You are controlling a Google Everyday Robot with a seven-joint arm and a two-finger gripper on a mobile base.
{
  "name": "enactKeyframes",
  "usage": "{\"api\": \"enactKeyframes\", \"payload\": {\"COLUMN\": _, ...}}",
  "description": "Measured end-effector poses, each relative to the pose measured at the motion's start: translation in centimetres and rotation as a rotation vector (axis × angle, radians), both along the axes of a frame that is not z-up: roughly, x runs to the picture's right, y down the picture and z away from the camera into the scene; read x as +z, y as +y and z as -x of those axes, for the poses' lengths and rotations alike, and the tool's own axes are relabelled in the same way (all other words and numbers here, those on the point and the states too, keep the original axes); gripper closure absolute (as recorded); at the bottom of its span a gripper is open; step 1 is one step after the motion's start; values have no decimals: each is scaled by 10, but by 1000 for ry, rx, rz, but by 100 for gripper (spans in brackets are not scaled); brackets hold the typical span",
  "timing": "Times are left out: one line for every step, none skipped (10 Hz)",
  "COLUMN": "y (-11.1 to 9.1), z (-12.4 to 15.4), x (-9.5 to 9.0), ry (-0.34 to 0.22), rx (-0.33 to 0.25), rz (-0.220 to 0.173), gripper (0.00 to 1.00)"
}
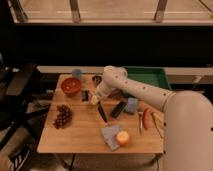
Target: Wipe table surface with brush
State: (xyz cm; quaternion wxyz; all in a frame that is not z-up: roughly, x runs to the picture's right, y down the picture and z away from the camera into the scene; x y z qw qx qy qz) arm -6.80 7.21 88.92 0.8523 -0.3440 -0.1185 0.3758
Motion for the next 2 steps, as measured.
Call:
{"api": "enactKeyframes", "payload": {"y": 5, "z": 10, "x": -2, "ry": -1, "rx": 9, "rz": 8, "gripper": 100}}
{"api": "enactKeyframes", "payload": {"y": 7, "z": 14, "x": -3, "ry": 0, "rx": 14, "rz": 13, "gripper": 100}}
